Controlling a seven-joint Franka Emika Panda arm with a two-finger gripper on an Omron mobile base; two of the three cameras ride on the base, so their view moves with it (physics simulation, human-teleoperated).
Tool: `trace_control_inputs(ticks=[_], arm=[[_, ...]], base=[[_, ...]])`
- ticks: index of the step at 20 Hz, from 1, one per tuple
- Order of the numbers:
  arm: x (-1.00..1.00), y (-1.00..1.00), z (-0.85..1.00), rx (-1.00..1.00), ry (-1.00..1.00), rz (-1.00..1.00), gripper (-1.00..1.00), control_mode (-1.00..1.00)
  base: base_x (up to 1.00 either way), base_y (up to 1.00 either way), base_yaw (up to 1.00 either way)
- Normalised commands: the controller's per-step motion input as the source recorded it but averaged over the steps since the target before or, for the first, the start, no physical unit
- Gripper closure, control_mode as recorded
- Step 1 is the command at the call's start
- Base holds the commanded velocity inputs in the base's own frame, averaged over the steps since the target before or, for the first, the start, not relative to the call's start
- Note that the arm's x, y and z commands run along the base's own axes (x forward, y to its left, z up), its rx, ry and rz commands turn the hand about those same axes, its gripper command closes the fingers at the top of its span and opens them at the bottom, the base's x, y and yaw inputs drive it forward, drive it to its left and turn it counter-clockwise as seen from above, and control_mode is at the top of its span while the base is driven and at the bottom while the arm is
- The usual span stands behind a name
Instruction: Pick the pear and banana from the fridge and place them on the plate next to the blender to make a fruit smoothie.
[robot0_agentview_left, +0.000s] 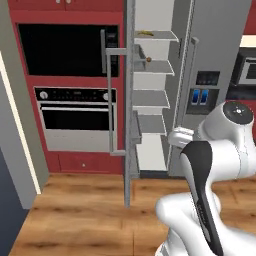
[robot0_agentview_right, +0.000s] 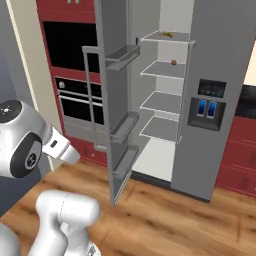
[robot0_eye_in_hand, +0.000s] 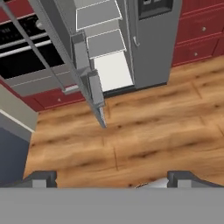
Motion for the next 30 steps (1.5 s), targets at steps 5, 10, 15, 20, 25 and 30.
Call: trace_control_inputs(ticks=[5, 10, 15, 20, 25, 30], arm=[[0.0, 0.0, 0.0, 0.0, 0.0, 0.0, -1.0, 1.0], [0.0, 0.0, 0.0, 0.0, 0.0, 0.0, -1.0, 1.0], [0.0, 0.0, 0.0, 0.0, 0.0, 0.0, -1.0, 1.0], [0.0, 0.0, 0.0, 0.0, 0.0, 0.0, -1.0, 1.0], [0.0, 0.0, 0.0, 0.0, 0.0, 0.0, -1.0, 1.0], [0.0, 0.0, 0.0, 0.0, 0.0, 0.0, -1.0, 1.0]], base=[[1.0, -0.86, 0.0], [1.0, -0.63, 0.0], [0.99, -0.6, 0.0], [0.9, -0.83, 0.03], [0.99, -0.38, 0.22], [0.66, -0.12, 0.25]])
